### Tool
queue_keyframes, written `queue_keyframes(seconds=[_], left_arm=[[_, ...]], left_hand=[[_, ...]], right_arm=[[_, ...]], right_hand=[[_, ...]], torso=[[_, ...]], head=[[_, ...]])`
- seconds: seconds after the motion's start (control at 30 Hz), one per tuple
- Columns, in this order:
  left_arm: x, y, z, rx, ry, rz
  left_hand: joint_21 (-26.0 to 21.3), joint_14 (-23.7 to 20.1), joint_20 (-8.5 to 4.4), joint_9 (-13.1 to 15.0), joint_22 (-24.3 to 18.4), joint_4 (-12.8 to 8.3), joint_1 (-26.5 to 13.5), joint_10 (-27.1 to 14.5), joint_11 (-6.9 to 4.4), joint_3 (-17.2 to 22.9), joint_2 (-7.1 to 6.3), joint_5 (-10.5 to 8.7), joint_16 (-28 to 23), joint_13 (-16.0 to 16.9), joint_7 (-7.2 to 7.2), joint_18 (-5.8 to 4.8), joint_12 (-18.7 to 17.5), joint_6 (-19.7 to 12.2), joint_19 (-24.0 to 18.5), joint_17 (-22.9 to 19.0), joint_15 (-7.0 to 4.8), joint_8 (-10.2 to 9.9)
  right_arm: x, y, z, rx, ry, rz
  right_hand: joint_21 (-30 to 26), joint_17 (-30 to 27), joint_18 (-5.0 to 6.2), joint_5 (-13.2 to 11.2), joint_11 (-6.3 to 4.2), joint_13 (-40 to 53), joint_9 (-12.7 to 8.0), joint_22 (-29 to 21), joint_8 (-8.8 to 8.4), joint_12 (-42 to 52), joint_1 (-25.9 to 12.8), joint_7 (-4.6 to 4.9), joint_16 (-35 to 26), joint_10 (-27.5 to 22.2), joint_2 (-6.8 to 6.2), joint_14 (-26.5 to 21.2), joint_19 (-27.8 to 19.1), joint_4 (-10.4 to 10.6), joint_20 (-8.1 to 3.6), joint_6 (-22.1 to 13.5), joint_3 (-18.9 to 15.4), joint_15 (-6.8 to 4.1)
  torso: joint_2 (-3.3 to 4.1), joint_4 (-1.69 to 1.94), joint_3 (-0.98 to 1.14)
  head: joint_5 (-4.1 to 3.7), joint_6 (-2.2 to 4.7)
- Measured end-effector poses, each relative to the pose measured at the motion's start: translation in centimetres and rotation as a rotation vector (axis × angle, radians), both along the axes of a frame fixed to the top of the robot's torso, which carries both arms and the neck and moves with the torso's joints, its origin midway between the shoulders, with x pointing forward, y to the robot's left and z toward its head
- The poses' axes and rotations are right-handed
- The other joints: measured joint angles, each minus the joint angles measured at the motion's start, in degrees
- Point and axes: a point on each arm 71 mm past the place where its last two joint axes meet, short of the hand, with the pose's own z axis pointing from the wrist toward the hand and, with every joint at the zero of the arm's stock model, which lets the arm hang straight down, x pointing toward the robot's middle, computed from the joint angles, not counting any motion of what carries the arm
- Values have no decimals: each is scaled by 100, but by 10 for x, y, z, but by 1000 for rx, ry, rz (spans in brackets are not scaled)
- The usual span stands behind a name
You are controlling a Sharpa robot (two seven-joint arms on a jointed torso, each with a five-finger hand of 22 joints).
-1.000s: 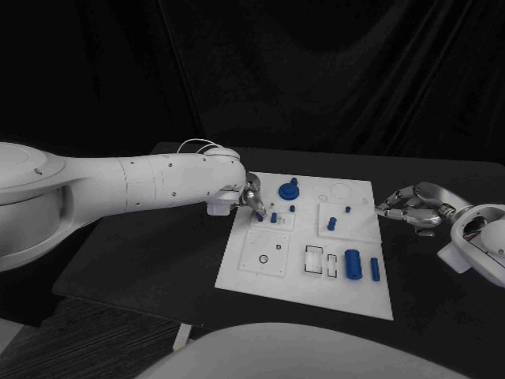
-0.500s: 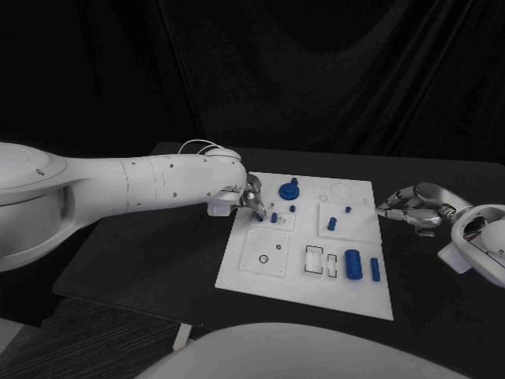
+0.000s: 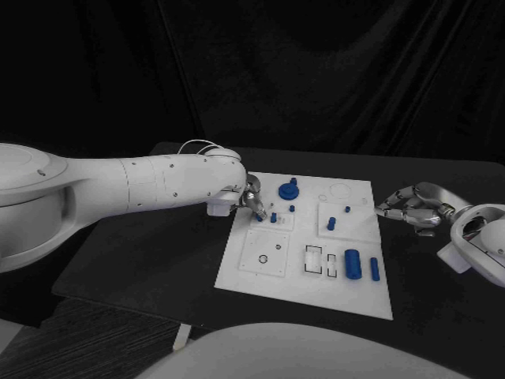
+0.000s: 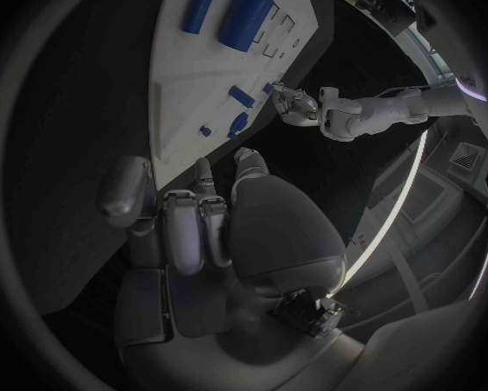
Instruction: Assemble the parts on the task board
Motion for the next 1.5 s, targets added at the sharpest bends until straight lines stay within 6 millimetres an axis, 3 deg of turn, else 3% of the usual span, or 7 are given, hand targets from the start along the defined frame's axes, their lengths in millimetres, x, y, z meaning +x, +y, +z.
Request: queue_keyframes(seconds=[0.07, 0.17, 0.27, 0.53, 0.77, 1.27, 1.5], left_arm=[[0, 0, -1, 1, 2, 0], [0, 0, -1, 2, 3, 1], [0, 1, -1, 4, 3, 2], [0, 1, -1, 9, 8, 1], [0, 1, -1, 10, 10, 1], [0, 2, -2, 9, 9, 3], [-1, 6, -2, -3, -9, 15]], left_hand=[[-66, 0, 2, -8, 0, 15, -17, 1, 1, 14, 11, -202, 0, 0, 8, 0, 0, -9, -2, 0, 0, -60], [-66, 1, 30, -52, 0, 17, -145, 18, 21, 13, 33, -331, 0, 0, 8, 0, 0, -10, -29, 0, 1, -64], [-66, 2, 32, -63, 0, 215, -298, 47, 50, -186, 63, -609, 0, 0, 47, 0, 0, -47, -31, 0, 3, -70], [-66, 40, 72, -78, 0, 536, -379, 50, 55, -509, 116, -872, 0, 0, 57, 0, 0, -59, -70, 0, 42, -92], [-66, 40, 72, -77, 0, 786, -440, 50, 55, -761, 177, -941, 0, 0, 57, 0, 0, -60, -70, 0, 42, -91], [-66, 40, 71, 178, 0, 899, -403, 50, 54, -1223, 210, -940, 0, 0, 17, 0, 0, -102, -70, 0, 42, 220], [-66, 40, 70, 345, 0, 911, -450, 49, 53, -1467, 256, -936, 0, 0, -18, -1, 0, -292, -68, 0, 42, 320]], right_arm=[[0, 0, 0, 0, 0, 0], [0, 0, 0, 0, 1, 0], [0, 0, 0, -1, 1, 0], [0, 0, 0, -2, 3, 0], [0, 0, 0, -2, 5, 1], [0, 0, -1, -5, 9, 2], [0, -1, -1, -6, 11, 1]], right_hand=[[0, 0, -1, 0, 0, 0, 0, 0, 0, 0, 0, 0, 0, 0, 0, 0, 0, 0, 0, 0, 0, 0], [-66, 0, 0, 0, 0, 0, -1, 0, 0, 0, 0, 0, 0, 0, 0, 0, 0, 0, 0, 0, 0, 0], [-66, 0, 0, 0, 0, 0, -2, 0, 0, 0, 0, 0, 0, 0, 0, 0, 0, 0, 0, 0, 0, 0], [-66, 0, 0, 0, 0, 0, -2, 0, 0, 0, 0, 0, 0, 0, 0, 0, 0, 0, 0, 0, 0, 0], [-66, 0, 0, 0, 0, 0, -10, 0, 0, 0, 0, 0, 0, 0, 0, 0, 0, 0, 0, 0, 0, 0], [-66, 0, 0, 0, 0, 0, -22, 0, 0, 0, 0, 0, 0, 0, 0, 0, 0, 0, 0, 0, 0, 0], [-66, 0, 0, 0, 0, 0, -22, 0, 0, 0, 0, 0, 0, 0, 0, 0, 0, 0, 0, 0, 0, 0]], torso=[[0, 0, 0], [-1, 0, 0], [-1, 0, 0], [-2, -1, 0], [-2, 0, 0], [-1, 1, -1], [-1, 1, -1]], head=[[0, 0], [3, 0], [5, 0], [7, 0], [7, 0], [20, 0], [11, 0]])
